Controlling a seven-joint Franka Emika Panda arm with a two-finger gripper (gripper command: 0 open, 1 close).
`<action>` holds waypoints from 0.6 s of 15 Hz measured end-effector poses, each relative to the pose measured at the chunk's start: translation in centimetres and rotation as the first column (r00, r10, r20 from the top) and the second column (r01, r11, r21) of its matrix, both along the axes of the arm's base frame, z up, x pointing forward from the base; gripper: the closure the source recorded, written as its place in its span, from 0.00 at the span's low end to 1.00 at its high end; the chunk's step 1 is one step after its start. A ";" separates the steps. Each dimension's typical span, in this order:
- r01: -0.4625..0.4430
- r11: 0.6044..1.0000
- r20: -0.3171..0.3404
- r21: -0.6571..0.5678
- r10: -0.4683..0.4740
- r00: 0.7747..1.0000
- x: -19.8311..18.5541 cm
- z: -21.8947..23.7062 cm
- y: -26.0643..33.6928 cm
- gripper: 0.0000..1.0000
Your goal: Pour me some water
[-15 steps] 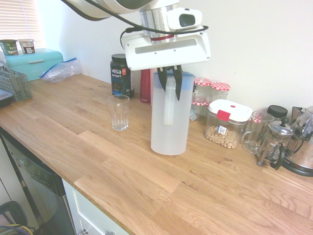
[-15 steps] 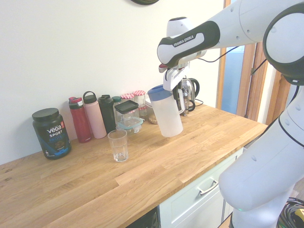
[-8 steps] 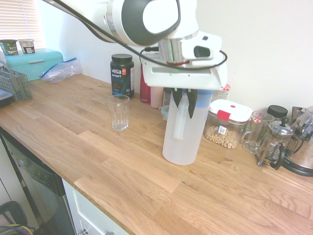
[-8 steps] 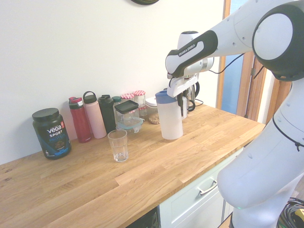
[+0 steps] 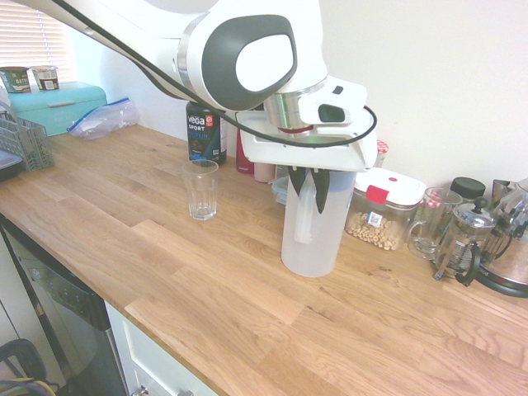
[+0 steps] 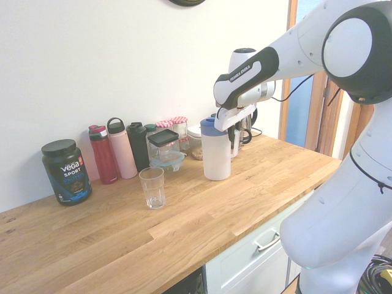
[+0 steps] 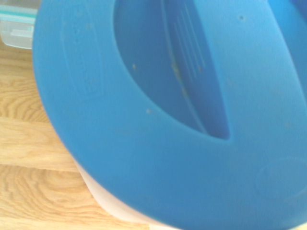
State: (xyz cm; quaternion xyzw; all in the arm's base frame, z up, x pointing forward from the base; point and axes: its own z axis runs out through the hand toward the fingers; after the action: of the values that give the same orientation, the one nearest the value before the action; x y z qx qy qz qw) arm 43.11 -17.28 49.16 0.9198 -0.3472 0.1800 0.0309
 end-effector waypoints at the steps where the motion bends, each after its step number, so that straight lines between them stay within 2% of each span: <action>1: 0.003 1.000 0.000 0.000 -0.003 1.000 0.0 0.0 0.3 0.00; 9: 0.029 1.000 0.001 0.003 -0.029 1.000 -0.3 0.0 -0.3 0.00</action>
State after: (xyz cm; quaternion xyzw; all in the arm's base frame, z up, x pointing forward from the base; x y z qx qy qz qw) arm 42.78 -17.56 49.12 0.9147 -0.3606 0.1794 0.0317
